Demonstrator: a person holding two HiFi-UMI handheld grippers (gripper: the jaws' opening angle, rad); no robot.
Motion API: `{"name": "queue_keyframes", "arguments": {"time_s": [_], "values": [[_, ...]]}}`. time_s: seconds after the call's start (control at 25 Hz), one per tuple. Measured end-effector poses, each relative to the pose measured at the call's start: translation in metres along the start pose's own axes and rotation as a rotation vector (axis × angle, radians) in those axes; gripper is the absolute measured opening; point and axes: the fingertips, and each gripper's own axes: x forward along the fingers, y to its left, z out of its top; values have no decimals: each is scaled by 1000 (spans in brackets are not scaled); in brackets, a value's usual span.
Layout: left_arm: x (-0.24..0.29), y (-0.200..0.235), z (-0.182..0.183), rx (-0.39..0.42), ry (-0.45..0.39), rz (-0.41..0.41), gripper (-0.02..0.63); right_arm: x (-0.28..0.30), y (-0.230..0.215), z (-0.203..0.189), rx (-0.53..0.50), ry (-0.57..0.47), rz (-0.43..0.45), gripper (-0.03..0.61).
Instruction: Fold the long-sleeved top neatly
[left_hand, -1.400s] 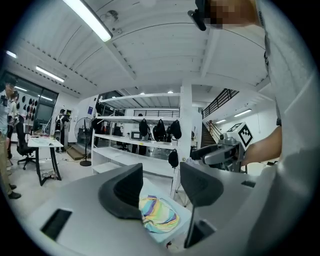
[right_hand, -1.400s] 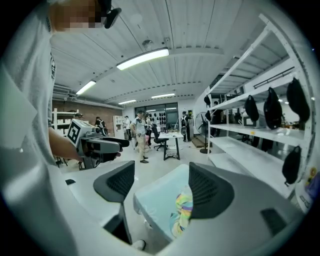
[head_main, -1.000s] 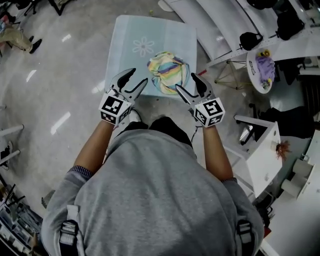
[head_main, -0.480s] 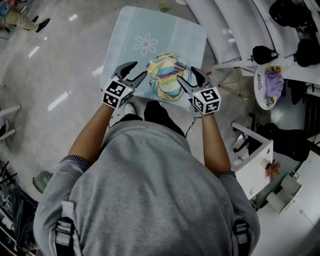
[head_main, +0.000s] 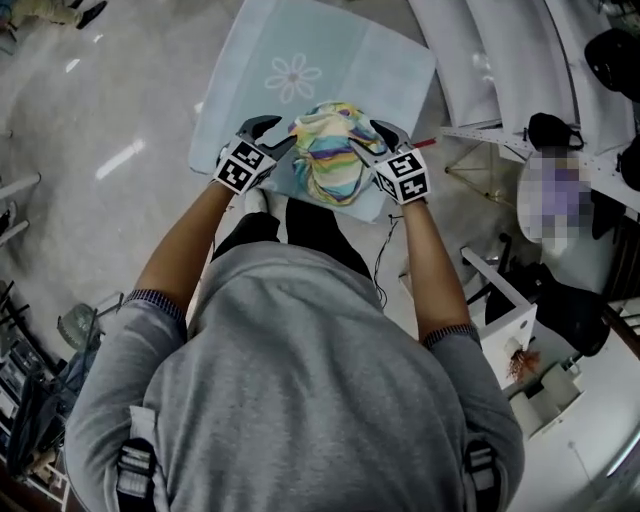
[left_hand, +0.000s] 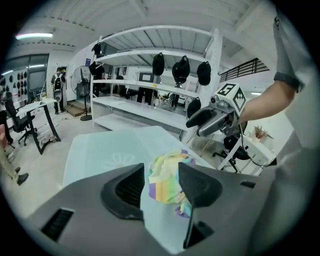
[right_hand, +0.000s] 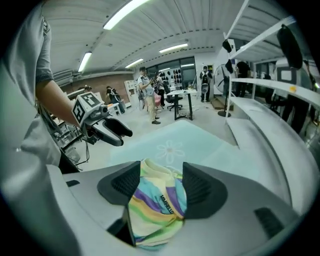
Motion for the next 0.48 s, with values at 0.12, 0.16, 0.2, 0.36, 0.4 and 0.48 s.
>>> {"name": "queue_keyframes", "arguments": {"time_s": [0.12, 0.16, 0.2, 0.36, 0.4, 0.48], "values": [[26, 9, -15, -26, 44, 2, 232, 21, -12, -16, -23, 52, 44, 276], [34, 13, -21, -32, 58, 4, 232, 27, -17, -21, -32, 69, 56, 273], [43, 16, -27, -38, 76, 5, 230, 34, -21, -26, -40, 86, 66, 273], [66, 27, -59, -73, 147, -6, 230, 54, -30, -52, -30, 142, 94, 267], [70, 28, -62, -86, 150, -12, 230, 58, -32, -58, -23, 152, 99, 265], [77, 30, -65, -117, 141, -30, 232, 65, -35, -68, -15, 172, 109, 262]]}}
